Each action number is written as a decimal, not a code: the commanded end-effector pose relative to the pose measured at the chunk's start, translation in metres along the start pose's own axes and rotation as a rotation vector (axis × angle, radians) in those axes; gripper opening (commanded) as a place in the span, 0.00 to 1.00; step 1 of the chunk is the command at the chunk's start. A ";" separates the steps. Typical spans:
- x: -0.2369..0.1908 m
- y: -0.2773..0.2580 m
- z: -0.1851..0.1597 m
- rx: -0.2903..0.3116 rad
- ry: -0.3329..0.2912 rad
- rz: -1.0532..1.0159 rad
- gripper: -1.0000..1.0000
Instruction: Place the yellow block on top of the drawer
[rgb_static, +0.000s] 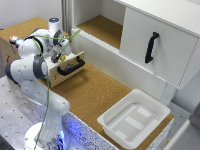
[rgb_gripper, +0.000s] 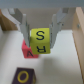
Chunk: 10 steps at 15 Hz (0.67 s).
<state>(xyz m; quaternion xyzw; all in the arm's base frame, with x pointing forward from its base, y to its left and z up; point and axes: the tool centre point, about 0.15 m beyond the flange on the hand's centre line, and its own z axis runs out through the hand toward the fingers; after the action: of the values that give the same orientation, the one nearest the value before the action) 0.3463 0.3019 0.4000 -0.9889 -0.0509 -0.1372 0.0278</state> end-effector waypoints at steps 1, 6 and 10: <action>0.022 -0.040 -0.076 -0.069 0.113 -0.137 0.00; 0.041 -0.085 -0.106 0.096 0.109 -0.367 0.00; 0.043 -0.125 -0.095 0.175 -0.013 -0.629 0.00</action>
<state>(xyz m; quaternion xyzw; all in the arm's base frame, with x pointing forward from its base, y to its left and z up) 0.3345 0.3769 0.5018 -0.9431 -0.2458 -0.2168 0.0559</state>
